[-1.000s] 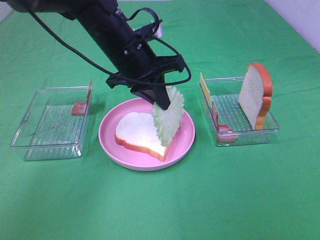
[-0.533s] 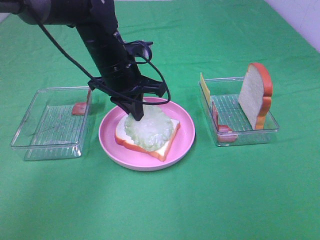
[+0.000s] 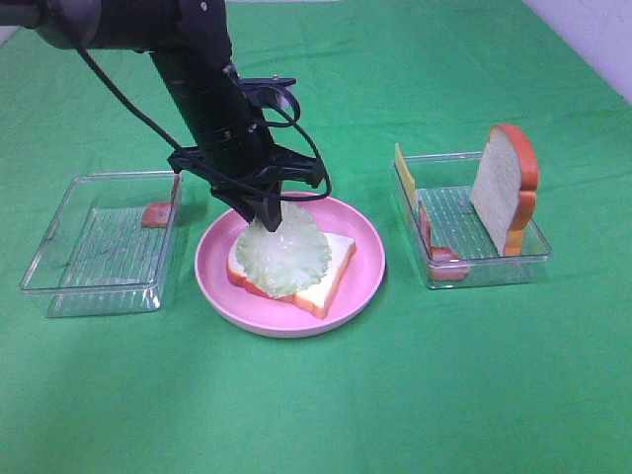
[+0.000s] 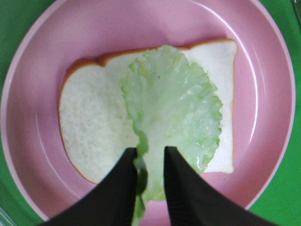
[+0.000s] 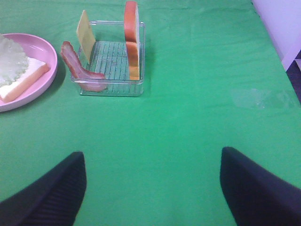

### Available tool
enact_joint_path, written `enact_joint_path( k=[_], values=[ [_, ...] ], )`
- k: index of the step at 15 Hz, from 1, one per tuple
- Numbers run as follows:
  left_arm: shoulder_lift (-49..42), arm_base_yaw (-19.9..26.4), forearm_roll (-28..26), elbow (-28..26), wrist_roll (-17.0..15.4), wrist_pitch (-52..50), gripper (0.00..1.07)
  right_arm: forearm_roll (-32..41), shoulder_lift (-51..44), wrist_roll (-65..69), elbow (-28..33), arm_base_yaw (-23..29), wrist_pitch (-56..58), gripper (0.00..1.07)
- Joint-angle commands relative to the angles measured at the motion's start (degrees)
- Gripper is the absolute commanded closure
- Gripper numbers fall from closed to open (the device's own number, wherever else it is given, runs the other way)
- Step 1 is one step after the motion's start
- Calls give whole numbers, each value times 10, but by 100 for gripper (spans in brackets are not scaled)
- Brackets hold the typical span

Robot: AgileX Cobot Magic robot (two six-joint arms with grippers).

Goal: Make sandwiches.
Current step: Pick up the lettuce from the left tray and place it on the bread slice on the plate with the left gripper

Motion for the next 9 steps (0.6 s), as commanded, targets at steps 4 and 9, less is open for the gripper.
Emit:
enact_joint_path(
  k=[4,9],
  values=[
    [-9,-1,2,-2,-5,-4,27,-1,-9,-7,-1,-2,-7,33],
    [-17,-1,88,-109,-109,74,27,-1,-9,-7,-1,-2,-7,33]
  ],
)
